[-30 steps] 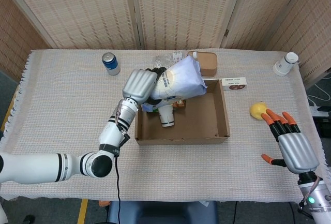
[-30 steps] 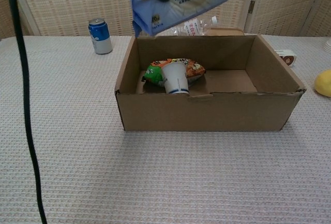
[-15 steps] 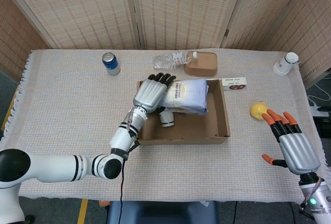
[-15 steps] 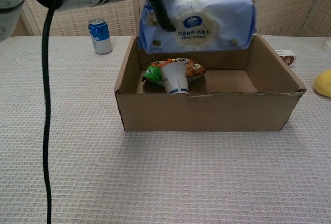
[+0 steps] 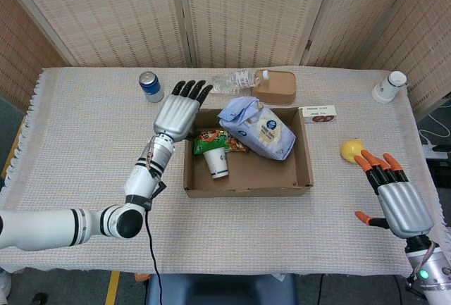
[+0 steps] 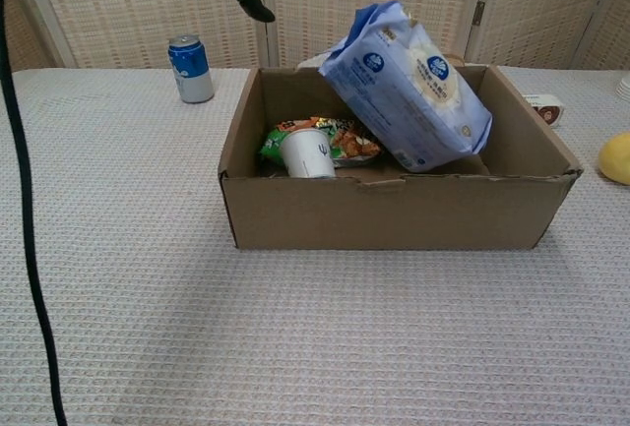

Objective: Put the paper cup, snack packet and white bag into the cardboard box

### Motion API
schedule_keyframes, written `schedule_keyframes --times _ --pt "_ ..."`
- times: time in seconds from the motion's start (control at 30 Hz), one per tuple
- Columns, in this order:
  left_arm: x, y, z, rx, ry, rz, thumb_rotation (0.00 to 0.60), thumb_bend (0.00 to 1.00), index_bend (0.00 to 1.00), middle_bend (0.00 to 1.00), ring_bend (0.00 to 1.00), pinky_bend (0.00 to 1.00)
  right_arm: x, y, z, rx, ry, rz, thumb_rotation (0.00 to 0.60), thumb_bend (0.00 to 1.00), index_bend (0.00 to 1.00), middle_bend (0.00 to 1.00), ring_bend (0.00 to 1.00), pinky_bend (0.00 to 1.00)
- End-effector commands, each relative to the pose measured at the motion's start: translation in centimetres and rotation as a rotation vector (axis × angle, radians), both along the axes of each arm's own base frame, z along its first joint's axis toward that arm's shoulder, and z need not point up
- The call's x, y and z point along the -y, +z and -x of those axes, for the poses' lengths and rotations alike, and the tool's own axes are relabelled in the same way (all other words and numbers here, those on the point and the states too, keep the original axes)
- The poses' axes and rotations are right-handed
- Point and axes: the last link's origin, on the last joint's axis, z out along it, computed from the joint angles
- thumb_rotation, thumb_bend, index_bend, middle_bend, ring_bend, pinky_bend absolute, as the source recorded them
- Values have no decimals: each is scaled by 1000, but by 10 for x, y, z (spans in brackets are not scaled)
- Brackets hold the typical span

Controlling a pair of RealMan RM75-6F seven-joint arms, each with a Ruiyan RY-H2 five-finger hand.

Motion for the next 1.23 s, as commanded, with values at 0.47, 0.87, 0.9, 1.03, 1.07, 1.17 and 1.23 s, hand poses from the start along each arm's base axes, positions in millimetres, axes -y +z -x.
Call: schedule_keyframes --times 0.47,0.87,0.9,1.03,1.07,1.17,1.23 --pt "41 151 172 -139 177 -340 600 240 0 0 0 72 -1 -1 -4 5 9 -5 600 0 4 0 0 0" --pt "155 145 275 -148 241 -142 600 238 0 0 0 127 -4 -7 -9 0 28 -22 600 0 4 0 0 0" --pt "162 144 281 -153 250 -124 600 232 0 0 0 127 -4 -6 -9 0 28 -20 600 0 4 0 0 0" --pt "187 145 298 -187 252 -105 600 217 0 0 0 123 -5 -6 -9 -2 30 -14 600 0 3 0 0 0" --pt "190 145 300 -189 252 -105 600 215 0 0 0 121 -5 -6 -9 -3 31 -14 600 0 3 0 0 0" --pt "197 145 303 -192 244 -110 600 210 0 0 0 119 -3 -8 -10 -6 32 -20 600 0 3 0 0 0" --pt "196 146 304 -193 239 -118 600 211 0 0 0 118 -3 -9 -9 -10 31 -24 600 0 3 0 0 0"
